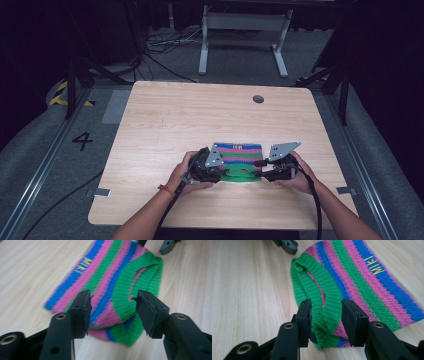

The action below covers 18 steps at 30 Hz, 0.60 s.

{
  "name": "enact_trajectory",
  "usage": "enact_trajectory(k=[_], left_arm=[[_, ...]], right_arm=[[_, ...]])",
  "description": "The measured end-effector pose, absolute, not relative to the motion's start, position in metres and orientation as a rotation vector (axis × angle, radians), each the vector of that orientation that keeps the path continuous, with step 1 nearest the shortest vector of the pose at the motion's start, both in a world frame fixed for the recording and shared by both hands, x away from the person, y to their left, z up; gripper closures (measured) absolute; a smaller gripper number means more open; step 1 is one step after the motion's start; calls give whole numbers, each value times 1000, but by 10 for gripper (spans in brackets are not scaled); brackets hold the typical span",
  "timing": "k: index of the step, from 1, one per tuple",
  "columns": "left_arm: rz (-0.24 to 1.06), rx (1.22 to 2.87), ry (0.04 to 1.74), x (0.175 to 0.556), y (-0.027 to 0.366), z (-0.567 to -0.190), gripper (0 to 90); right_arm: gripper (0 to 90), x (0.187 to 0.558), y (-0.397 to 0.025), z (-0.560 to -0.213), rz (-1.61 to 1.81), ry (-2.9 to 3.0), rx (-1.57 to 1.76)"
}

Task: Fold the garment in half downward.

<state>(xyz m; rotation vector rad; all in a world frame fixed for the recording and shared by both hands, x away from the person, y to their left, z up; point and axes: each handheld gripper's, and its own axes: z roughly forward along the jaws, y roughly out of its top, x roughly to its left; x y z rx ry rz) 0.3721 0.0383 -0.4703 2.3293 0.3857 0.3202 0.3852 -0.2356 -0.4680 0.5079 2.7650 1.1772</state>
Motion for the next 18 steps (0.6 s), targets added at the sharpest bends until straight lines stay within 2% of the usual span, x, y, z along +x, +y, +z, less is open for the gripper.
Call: enact_trajectory(k=[5,8,10,12,15,18], left_arm=[[269,2403,393,375,31,-486,612],[227,2364,435,377,35,-490,647],[236,2357,440,378,36,-490,722],[235,2343,434,379,38,-489,753],[238,2335,435,381,39,-488,851],[272,2330,429,380,40,-483,860]], right_arm=[[638,384,-230,-476,1098,2784,510],[718,387,-231,-483,1081,2789,552],[753,387,-232,-483,1078,2785,563],[813,387,-233,-483,1065,2774,577],[852,385,-230,-482,1021,2758,559],[898,383,-227,-479,1003,2749,541]])
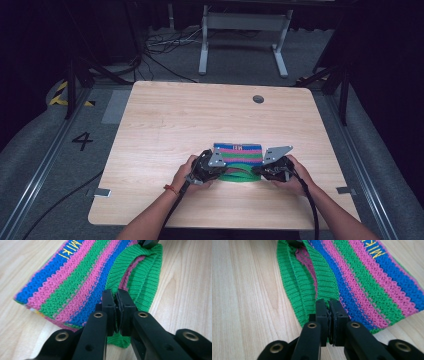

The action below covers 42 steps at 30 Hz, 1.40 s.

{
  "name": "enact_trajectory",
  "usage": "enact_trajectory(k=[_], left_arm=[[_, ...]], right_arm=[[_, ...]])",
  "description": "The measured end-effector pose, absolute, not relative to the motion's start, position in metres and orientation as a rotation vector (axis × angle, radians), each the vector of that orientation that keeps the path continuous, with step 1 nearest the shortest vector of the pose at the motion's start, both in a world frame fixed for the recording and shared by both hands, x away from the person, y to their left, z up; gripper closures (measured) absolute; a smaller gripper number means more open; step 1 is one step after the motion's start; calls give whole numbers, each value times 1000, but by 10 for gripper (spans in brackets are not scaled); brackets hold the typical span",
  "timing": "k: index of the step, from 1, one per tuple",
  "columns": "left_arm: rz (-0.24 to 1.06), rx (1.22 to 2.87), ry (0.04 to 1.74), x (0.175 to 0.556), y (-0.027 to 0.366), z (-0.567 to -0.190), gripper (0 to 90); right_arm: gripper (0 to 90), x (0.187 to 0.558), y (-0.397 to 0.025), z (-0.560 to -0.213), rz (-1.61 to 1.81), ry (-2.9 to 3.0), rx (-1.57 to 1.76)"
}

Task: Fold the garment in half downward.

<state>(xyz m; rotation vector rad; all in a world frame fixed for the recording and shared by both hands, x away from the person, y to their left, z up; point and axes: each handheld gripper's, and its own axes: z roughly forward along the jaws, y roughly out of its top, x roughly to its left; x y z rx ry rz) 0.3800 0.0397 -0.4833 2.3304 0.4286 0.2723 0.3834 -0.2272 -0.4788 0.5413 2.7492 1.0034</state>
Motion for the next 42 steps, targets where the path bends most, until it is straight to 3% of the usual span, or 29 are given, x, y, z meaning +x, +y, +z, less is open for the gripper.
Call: enact_trajectory(k=[6,7,8,14,21,25,31,36,42], left_arm=[[282,2296,402,377,43,-467,854],[278,2303,397,377,43,-468,853],[269,2313,396,376,42,-469,853],[268,2352,380,373,37,-479,848],[243,2365,384,372,38,-486,847],[270,2364,367,370,39,-483,847],[242,2328,345,365,43,-475,840],[211,2400,305,360,40,-487,817],[208,2374,300,362,43,-490,799]], right_arm=[[890,383,-231,-468,1083,2732,557],[847,381,-229,-466,1084,2714,550],[708,381,-228,-466,1088,2703,565],[585,382,-218,-475,1076,2727,601],[704,382,-217,-483,1022,2721,624],[864,378,-217,-482,994,2700,568],[874,373,-224,-466,1044,2727,518],[867,369,-219,-477,960,2844,438],[845,372,-221,-480,989,2853,473]])
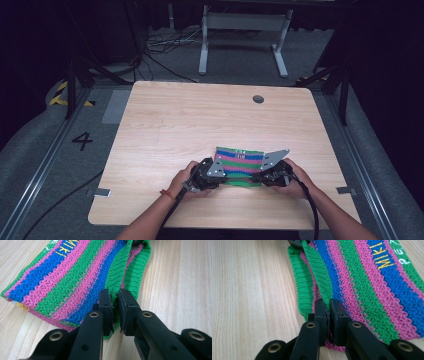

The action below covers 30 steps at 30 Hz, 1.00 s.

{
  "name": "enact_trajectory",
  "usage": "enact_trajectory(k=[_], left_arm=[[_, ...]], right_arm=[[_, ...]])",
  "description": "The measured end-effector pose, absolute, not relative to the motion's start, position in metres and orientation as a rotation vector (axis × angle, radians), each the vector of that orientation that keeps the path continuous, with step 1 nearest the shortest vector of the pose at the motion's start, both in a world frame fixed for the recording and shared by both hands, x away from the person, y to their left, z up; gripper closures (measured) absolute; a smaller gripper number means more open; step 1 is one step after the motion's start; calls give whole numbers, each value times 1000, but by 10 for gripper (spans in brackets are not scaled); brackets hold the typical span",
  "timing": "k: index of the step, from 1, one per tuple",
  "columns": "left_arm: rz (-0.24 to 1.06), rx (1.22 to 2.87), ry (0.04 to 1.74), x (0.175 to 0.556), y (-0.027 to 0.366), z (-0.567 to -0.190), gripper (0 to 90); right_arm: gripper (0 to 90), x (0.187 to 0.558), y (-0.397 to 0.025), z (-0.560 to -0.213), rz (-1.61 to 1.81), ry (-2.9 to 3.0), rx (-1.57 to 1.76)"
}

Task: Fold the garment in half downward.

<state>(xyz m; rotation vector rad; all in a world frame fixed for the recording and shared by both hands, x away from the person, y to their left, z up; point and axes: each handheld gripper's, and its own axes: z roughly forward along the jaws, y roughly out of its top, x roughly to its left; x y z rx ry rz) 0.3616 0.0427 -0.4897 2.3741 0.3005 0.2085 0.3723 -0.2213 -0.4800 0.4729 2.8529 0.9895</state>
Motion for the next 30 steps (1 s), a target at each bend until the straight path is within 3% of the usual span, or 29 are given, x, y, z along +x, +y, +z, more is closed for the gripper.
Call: enact_trajectory(k=[9,16,23,24,30], left_arm=[[254,2343,340,362,47,-477,665],[354,2355,394,360,55,-467,500],[358,2354,420,354,72,-457,410],[351,2360,428,353,75,-457,363],[360,2405,476,346,95,-458,307]], right_arm=[[774,370,-227,-464,1100,2792,446],[663,369,-231,-450,1122,2738,441],[475,364,-242,-449,1097,2685,489],[414,363,-247,-449,1109,2656,522],[324,361,-260,-444,1141,2585,567]])
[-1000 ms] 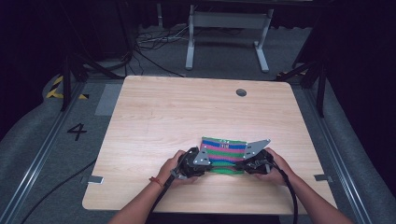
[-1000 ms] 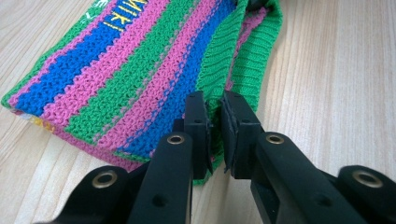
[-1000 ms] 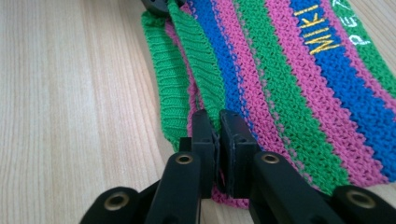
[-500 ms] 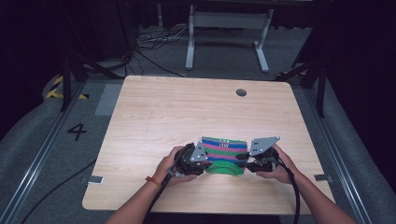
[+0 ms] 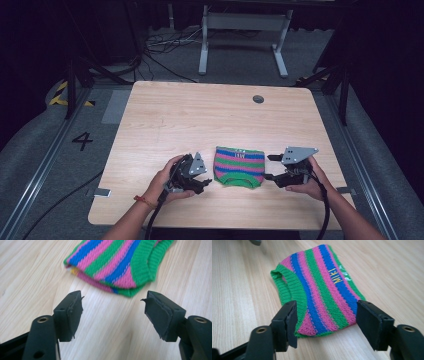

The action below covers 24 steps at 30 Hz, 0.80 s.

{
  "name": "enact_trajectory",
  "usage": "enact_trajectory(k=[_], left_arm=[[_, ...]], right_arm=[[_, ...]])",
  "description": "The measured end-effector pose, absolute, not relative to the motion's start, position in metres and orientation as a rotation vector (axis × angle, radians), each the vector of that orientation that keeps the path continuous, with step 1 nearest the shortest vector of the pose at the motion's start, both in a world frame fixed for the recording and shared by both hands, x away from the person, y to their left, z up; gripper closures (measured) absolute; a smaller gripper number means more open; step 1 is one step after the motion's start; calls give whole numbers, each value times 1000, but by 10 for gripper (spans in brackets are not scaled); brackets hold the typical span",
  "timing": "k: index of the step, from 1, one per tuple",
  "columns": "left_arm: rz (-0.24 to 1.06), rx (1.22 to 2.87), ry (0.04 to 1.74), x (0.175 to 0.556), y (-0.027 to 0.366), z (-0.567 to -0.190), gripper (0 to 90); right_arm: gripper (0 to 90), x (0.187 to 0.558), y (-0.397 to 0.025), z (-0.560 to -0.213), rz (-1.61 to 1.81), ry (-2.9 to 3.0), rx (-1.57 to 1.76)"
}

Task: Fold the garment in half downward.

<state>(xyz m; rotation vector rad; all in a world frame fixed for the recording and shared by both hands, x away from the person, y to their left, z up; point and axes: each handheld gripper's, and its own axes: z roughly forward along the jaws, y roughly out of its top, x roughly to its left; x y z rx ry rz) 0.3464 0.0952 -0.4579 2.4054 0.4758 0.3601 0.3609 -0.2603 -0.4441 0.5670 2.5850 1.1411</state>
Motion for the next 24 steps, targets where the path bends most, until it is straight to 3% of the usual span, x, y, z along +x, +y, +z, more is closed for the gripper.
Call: enact_trajectory(k=[6,24], left_arm=[[394,2414,513,343,111,-457,240],[474,2395,645,324,163,-464,217]], right_arm=[[282,356,-271,-442,1133,2536,584],[241,344,-312,-451,1038,2440,715]])
